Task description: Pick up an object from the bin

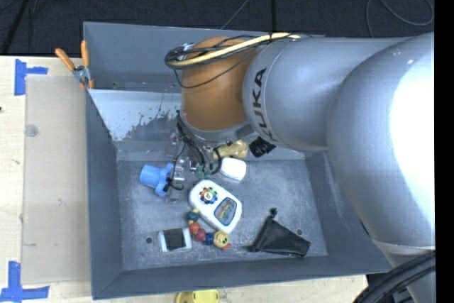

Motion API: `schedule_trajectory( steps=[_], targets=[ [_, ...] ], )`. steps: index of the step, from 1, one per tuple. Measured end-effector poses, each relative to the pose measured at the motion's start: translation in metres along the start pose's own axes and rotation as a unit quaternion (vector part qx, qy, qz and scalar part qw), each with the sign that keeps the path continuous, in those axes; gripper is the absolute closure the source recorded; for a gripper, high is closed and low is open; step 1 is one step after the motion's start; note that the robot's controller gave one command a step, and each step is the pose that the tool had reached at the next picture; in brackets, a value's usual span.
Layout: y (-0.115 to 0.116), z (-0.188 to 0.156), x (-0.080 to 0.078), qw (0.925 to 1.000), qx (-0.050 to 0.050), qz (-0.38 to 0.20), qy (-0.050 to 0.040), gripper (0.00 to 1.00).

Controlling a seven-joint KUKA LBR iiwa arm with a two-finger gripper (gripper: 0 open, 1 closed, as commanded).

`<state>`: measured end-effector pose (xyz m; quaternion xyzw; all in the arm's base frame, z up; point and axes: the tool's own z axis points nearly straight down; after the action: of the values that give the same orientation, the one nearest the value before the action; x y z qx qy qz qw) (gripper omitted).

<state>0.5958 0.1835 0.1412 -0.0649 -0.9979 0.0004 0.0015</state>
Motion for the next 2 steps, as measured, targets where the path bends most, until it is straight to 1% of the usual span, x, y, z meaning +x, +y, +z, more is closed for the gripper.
schedule_trajectory(
  steps=[1, 2],
  targets=[
    [-0.001, 0.004, -0.012, 0.9993, 0.0, 0.038, 0.0, 0.0],
    [-0.001, -0.006, -0.013, 0.9973, -0.001, 0.073, -0.0011, 0.0]
  ],
)
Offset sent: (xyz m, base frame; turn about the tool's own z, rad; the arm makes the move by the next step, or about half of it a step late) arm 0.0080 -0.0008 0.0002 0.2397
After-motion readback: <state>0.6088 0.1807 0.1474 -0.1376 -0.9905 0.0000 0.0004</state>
